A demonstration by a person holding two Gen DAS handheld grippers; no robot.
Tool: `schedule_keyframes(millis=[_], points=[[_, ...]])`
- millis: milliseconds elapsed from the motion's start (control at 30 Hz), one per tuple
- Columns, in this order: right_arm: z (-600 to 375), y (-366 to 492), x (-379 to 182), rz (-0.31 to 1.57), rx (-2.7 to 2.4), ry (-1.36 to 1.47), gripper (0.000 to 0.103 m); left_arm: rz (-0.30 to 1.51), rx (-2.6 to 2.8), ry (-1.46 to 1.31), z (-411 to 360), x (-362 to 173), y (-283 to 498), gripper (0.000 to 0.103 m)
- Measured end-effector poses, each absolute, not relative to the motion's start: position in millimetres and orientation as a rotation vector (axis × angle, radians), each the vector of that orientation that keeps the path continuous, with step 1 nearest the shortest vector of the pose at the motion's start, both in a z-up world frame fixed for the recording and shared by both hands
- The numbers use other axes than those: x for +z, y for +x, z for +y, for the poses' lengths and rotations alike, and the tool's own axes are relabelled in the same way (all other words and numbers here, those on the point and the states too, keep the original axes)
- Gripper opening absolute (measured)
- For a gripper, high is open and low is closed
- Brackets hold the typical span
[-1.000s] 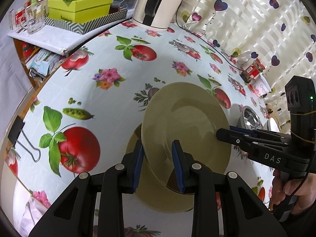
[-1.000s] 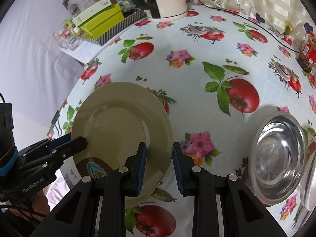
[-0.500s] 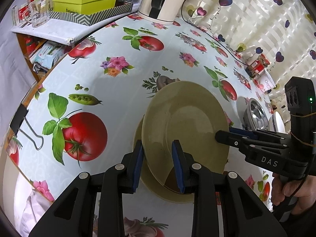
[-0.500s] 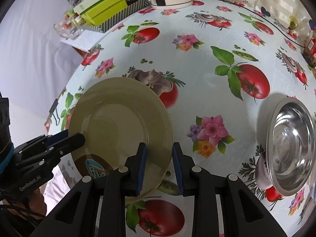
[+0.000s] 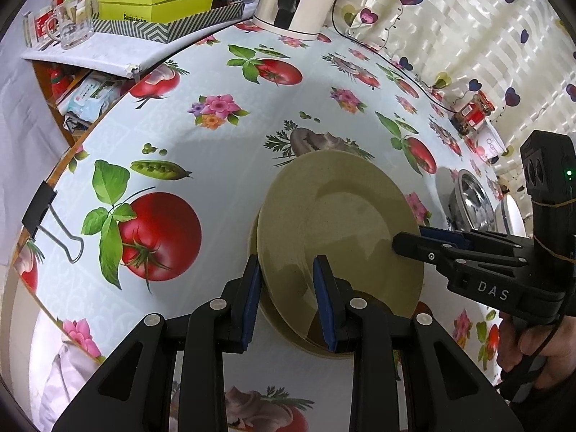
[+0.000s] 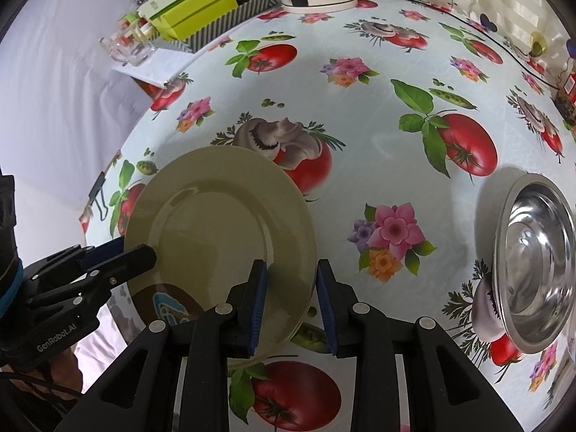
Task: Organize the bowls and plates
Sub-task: 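Lower the beige plate onto the stack and hold the rims with both grippers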
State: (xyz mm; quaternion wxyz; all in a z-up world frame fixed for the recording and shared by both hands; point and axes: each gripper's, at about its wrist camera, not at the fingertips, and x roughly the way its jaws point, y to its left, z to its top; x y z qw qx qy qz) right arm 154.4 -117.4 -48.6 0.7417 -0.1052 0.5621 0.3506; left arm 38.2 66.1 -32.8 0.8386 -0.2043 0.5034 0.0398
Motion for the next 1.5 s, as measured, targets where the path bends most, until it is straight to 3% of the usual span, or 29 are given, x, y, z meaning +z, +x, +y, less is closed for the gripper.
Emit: schedule_keyframes(millis=[1033,1167,1500], points=[[-128.9,142.4,-40.1,1.128,0.78,-0.211,0.03,1.048,0.104,-0.408,66.9,-33.8,31.7,0.029],[-128.6,141.3,-41.4,1.128,0.783,-0.207,0.025,1.047,0.103,-0.406,67.3,-33.7,31.2,0.029],[-128.4,138.5,-42.0,1.125,0.781,-0.213,0.025,1.048,0.104,-0.407,66.7,-34.3,31.7,0.029]])
